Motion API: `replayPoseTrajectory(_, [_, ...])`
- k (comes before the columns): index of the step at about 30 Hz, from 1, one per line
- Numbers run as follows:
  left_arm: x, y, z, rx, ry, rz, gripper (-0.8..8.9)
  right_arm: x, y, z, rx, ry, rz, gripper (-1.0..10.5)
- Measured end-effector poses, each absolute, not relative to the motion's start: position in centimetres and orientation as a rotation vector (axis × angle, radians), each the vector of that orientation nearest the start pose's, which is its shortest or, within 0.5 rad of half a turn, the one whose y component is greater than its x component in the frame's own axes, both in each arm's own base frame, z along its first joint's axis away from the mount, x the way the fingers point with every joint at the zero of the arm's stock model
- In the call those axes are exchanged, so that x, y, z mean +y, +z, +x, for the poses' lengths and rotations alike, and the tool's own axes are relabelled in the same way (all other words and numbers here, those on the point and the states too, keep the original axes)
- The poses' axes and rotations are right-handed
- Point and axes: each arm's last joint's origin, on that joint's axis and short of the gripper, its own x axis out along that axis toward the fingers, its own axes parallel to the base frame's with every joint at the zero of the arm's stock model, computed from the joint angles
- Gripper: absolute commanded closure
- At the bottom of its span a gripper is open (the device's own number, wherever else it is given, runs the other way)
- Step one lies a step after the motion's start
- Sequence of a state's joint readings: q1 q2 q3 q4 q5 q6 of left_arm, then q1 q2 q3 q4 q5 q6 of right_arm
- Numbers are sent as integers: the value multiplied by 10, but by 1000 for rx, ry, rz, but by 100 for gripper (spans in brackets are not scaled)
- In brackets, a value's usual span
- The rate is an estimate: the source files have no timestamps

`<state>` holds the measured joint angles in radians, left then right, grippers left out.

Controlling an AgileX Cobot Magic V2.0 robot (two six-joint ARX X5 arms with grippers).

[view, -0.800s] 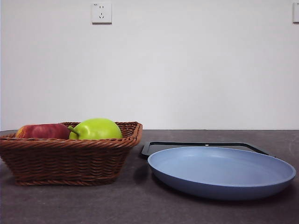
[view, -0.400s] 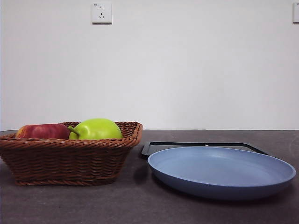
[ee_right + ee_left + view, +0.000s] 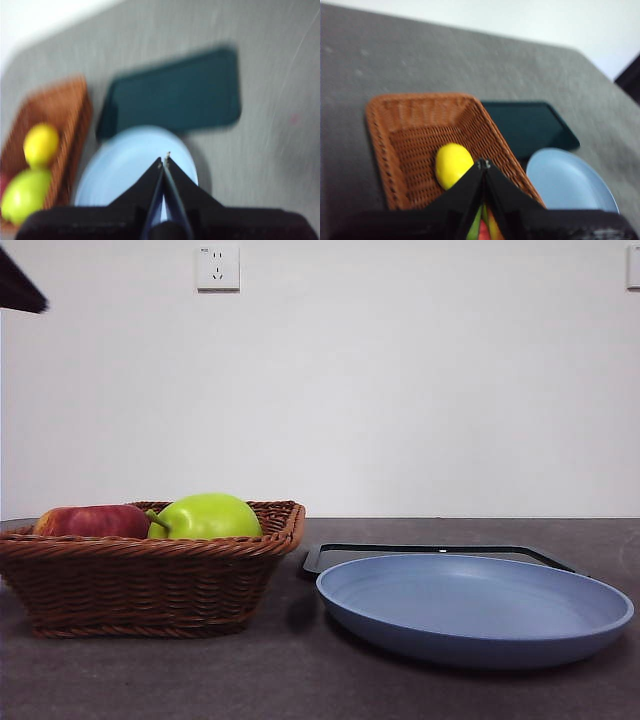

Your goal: Take the lemon from the basket,put the lemon in the plate,hand out the plate

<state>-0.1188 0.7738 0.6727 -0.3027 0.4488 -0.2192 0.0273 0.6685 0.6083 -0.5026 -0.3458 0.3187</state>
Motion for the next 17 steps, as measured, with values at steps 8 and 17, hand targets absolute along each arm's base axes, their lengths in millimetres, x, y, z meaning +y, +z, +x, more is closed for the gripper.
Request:
replayPoseTrajectory(8, [-68,302,195,606,-660,-200,805,29,237,162,898,374,328,838])
replayPoseTrajectory(17, [-95,293,193,660,-731,-146,526,42,201,187,1108,302,249,709])
